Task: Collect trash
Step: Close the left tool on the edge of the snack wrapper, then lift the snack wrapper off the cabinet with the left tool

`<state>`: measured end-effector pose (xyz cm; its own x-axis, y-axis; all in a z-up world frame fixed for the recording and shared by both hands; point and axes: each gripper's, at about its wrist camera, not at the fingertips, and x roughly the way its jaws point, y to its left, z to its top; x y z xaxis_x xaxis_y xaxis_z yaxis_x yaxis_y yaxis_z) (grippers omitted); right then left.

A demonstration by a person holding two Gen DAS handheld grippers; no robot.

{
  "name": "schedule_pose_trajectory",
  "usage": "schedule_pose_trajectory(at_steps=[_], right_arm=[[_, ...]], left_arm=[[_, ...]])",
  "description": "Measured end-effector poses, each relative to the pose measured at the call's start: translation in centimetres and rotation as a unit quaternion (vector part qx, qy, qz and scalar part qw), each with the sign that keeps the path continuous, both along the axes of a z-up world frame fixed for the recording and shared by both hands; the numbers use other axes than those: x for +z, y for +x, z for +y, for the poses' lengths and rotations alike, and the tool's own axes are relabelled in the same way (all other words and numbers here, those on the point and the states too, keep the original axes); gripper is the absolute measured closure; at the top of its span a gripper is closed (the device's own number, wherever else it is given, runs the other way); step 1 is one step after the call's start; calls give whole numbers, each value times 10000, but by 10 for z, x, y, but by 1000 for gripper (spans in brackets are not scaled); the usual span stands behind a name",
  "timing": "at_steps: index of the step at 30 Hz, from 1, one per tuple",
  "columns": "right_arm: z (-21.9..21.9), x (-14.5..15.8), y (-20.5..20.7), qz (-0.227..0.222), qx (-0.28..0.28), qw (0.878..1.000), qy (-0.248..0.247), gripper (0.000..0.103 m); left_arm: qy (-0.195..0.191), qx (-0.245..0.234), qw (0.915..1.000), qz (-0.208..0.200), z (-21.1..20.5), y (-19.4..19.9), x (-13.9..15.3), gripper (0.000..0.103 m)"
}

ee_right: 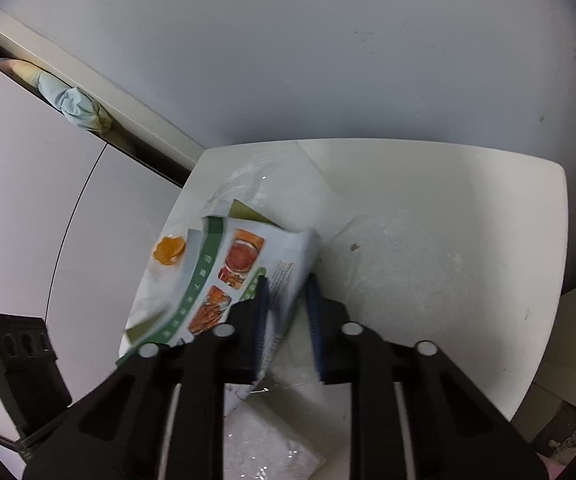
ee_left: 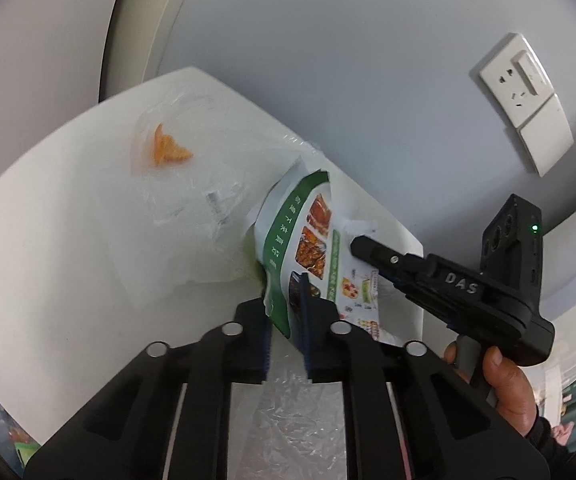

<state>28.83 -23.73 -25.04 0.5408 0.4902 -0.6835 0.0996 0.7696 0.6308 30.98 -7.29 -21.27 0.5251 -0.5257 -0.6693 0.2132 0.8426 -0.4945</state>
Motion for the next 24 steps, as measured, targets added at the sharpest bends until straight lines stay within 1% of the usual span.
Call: schedule_pose_trajectory(at_steps=[3,6,12,15,24], right_arm=[[3,4,-4,-117,-39,9999,-91,91],[6,12,-10,-262,-71,9995,-166,93],[11,34,-26,-539,-102,9981,-269,94],[16,48,-37,-699,-87,9969,-364,94],[27,80,-77,-995,-106,9937,-507,94]], left_arm=[[106,-34,9999,-101,-6,-2,7,100],[166,-77,9996,-224,-10,-7,15,101],[171,-57,9992,-354,-10,-15,31,101],[240,-42,9986,-459,-12,-22,42,101],[241,-81,9971,-716,-13,-59,72,101]])
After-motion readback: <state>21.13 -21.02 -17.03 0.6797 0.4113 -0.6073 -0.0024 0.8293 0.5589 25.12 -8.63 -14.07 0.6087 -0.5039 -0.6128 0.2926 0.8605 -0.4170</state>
